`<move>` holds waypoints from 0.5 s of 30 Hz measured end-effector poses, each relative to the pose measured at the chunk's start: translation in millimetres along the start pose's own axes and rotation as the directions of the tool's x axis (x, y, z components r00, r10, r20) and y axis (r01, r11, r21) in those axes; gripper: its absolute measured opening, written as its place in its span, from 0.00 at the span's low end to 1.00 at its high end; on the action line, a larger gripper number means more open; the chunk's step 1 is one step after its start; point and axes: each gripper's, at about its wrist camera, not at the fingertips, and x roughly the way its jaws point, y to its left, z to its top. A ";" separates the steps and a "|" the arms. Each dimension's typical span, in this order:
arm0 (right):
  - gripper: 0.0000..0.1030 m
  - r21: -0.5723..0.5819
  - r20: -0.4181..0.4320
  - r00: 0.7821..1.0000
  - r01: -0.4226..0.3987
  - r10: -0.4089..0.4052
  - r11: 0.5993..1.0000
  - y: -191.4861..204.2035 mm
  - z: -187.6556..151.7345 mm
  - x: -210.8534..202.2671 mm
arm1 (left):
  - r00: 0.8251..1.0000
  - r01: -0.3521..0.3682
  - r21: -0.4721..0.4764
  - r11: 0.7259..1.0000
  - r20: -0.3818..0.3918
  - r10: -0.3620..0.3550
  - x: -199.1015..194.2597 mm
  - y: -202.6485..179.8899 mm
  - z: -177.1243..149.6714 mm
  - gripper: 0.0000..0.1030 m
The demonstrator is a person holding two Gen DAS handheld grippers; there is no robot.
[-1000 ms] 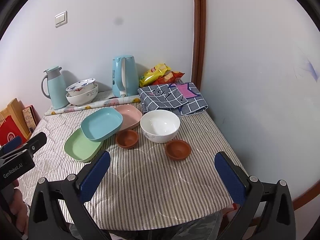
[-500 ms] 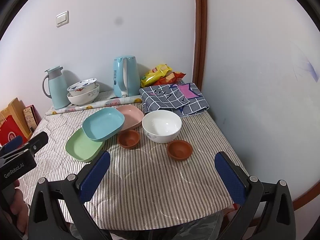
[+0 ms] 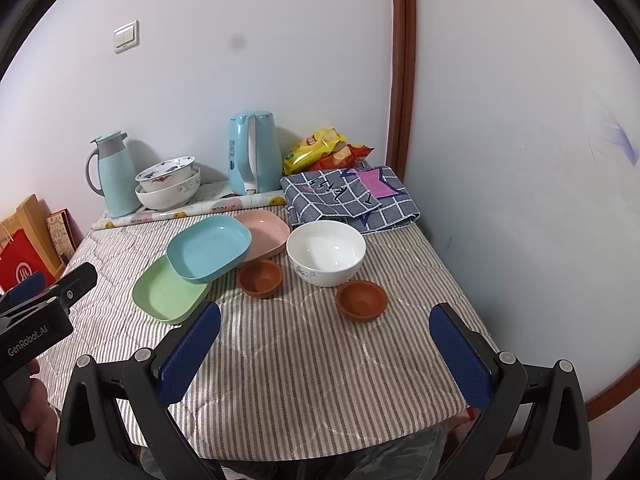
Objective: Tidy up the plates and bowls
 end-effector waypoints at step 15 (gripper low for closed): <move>1.00 0.008 -0.001 1.000 0.001 -0.001 1.000 1.9 -0.8 -0.1 | 1.000 0.012 0.003 1.000 -0.001 -0.012 0.8 -3.4 -0.3 1.00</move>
